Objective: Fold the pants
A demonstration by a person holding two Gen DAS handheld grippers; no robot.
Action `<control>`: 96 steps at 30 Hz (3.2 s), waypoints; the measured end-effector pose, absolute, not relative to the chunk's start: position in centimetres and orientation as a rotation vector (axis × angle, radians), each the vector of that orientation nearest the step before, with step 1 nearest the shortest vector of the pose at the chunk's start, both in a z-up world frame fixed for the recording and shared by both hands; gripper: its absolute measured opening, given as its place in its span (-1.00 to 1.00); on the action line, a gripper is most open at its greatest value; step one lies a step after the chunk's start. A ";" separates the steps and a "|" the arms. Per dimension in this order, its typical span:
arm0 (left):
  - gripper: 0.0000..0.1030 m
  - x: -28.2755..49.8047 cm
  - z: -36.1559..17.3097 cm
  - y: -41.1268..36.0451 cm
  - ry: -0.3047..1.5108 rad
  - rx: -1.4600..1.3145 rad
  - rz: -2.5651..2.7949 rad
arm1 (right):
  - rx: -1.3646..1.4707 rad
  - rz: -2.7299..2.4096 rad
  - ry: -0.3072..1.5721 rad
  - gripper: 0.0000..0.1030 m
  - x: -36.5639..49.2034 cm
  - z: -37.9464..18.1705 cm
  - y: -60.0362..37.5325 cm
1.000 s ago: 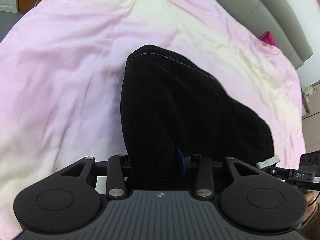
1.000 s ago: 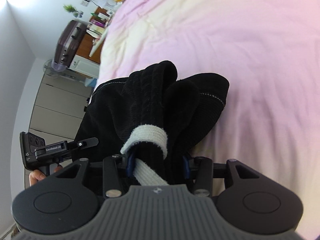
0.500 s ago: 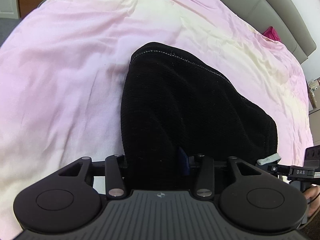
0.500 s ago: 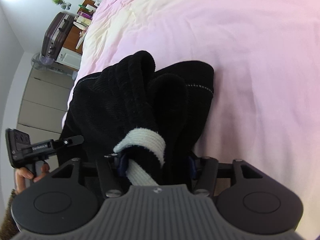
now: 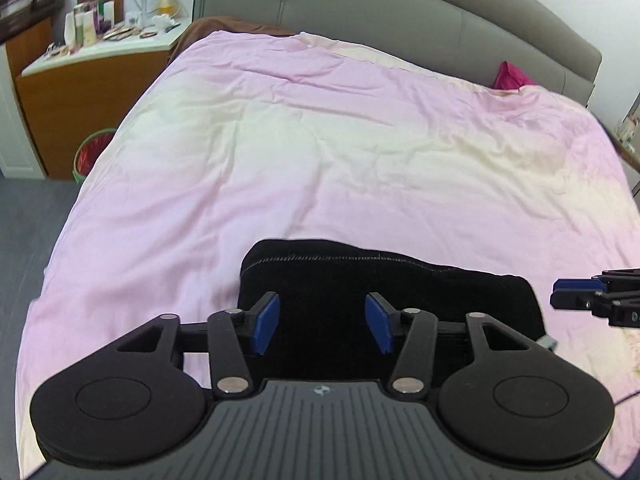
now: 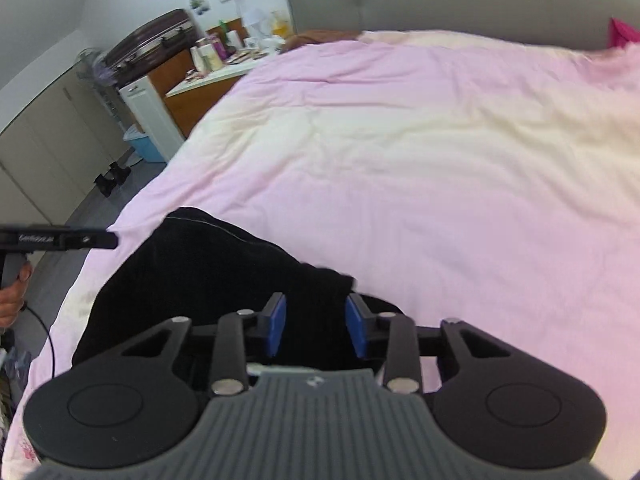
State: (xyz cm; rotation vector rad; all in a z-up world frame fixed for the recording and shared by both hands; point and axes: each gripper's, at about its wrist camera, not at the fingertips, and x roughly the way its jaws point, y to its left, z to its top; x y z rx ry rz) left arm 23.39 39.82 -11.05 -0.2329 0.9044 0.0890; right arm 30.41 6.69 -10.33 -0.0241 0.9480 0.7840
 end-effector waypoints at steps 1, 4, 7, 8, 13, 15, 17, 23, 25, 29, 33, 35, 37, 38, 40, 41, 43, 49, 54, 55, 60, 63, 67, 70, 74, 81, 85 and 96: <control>0.03 24.1 -11.9 39.7 0.912 -0.214 0.113 | -0.032 0.800 0.955 -0.51 30.5 -10.6 7.6; -0.14 26.1 -14.8 40.1 0.957 -0.219 0.150 | -0.105 0.771 0.978 -0.64 30.7 -12.6 10.1; -0.16 27.4 -17.0 41.0 0.986 -0.224 0.185 | -0.143 0.704 0.997 -0.89 32.0 -15.2 11.2; -0.16 27.8 -17.7 41.3 1.003 -0.230 0.196 | -0.145 0.688 0.994 -0.95 32.4 -15.9 11.3; -0.16 28.9 -19.3 41.7 1.040 -0.243 0.242 | -0.089 0.642 1.032 -0.94 35.0 -18.0 11.6; -0.16 28.3 -18.3 41.5 1.034 -0.226 0.248 | -0.079 0.634 1.043 -0.94 35.3 -18.1 11.6; -0.16 26.9 -16.6 41.3 1.000 -0.225 0.252 | -0.074 0.645 1.034 -0.91 34.9 -17.4 11.3; -0.16 18.8 -13.4 38.7 0.958 -0.106 0.204 | -0.064 0.738 0.928 -0.72 28.2 -13.3 8.0; -0.16 15.7 -13.4 37.5 0.976 -0.055 0.186 | -0.059 0.749 0.902 -0.72 25.5 -13.0 6.9; -0.16 11.4 -15.6 36.1 1.050 0.014 0.191 | -0.091 0.780 0.917 -0.72 20.8 -14.1 5.8; 0.04 9.6 -17.4 37.0 1.073 -0.039 0.214 | -0.162 0.783 0.929 -0.73 18.1 -17.0 5.9; 0.03 8.9 -16.6 37.1 1.067 -0.053 0.223 | -0.160 0.773 0.939 -0.74 18.0 -17.6 5.8; 0.03 7.8 -15.2 36.5 1.047 -0.015 0.209 | -0.143 0.768 0.943 -0.74 18.2 -16.9 5.6; 0.15 7.1 -14.6 36.1 1.036 0.002 0.187 | -0.140 0.771 0.935 -0.71 18.2 -16.3 5.5; 0.45 5.1 -13.9 35.3 1.024 0.051 0.128 | -0.136 0.791 0.911 -0.71 17.9 -15.3 5.3; 0.47 4.3 -14.1 34.8 1.025 0.091 0.111 | -0.140 0.805 0.898 -0.71 17.5 -15.1 5.1; 0.41 3.0 -15.2 33.8 1.038 0.176 0.120 | -0.161 0.809 0.900 -0.70 17.3 -15.2 5.4; -0.57 3.4 -18.6 32.9 0.978 0.213 0.250 | -0.174 0.796 0.904 -0.64 17.1 -15.6 5.9; -0.78 2.7 -20.2 31.8 1.009 0.377 0.229 | -0.209 0.777 0.918 -0.83 17.4 -16.0 5.7; -0.78 2.7 -20.7 32.2 1.025 0.362 0.226 | -0.204 0.778 0.928 -0.84 17.5 -16.2 5.6; -0.78 3.2 -22.0 32.7 1.063 0.384 0.189 | -0.286 0.784 0.946 -0.89 17.0 -18.4 6.2; -0.77 3.4 -21.4 32.8 1.090 0.405 0.163 | -0.280 0.785 0.958 -0.92 17.4 -18.5 6.1; -0.71 3.2 -20.2 32.5 1.132 0.428 0.146 | -0.249 0.776 0.970 -0.91 17.6 -17.3 5.5; -0.58 2.6 -18.3 32.3 1.160 0.438 0.157 | -0.267 0.765 0.949 -0.73 17.2 -15.5 4.4; -0.43 1.8 -12.6 31.8 1.052 0.377 0.193 | -0.252 0.769 0.885 -0.24 15.9 -11.1 2.3; 0.10 1.1 -1.1 29.2 0.745 0.183 0.266 | -0.203 0.737 0.686 0.42 12.2 -1.7 -0.7; 0.53 -0.2 3.3 26.2 0.587 0.137 0.262 | -0.177 0.699 0.579 0.69 8.9 3.0 -2.4; 0.82 -3.8 7.8 20.1 0.446 0.137 0.181 | -0.075 0.573 0.367 0.90 -0.8 9.6 -9.5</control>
